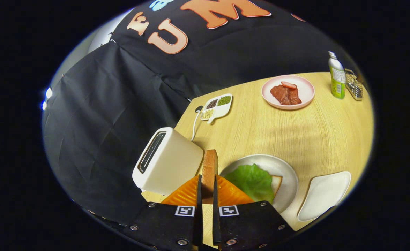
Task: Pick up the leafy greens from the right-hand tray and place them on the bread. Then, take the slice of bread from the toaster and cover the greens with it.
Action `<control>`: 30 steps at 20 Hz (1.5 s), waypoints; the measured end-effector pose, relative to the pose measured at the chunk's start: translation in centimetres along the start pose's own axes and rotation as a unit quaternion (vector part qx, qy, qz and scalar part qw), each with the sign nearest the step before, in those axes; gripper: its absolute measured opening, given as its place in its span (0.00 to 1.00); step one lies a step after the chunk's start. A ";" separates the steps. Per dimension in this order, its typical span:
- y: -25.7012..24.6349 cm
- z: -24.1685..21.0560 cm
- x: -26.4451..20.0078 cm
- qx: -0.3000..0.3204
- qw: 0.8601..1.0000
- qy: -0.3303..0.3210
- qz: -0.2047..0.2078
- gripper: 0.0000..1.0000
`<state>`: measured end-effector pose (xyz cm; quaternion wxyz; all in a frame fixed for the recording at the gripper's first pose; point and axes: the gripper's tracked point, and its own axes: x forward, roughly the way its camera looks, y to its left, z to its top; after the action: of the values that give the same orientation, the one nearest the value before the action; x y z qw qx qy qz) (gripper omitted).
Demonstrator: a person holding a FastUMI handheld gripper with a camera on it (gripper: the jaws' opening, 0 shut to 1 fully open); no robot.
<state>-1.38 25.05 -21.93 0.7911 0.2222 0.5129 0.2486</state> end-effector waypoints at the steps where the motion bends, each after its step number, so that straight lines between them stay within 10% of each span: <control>1: -0.4 -0.2 0.0 0.006 1.000 -0.002 0.001 0.11; 18: -9.0 -3.9 -0.2 -0.029 0.997 -0.006 -0.067 0.18; 30: -10.8 0.7 -4.0 -0.126 0.972 -0.130 -0.152 0.67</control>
<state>-0.31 14.05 -25.41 0.9012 0.0708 0.3975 0.1575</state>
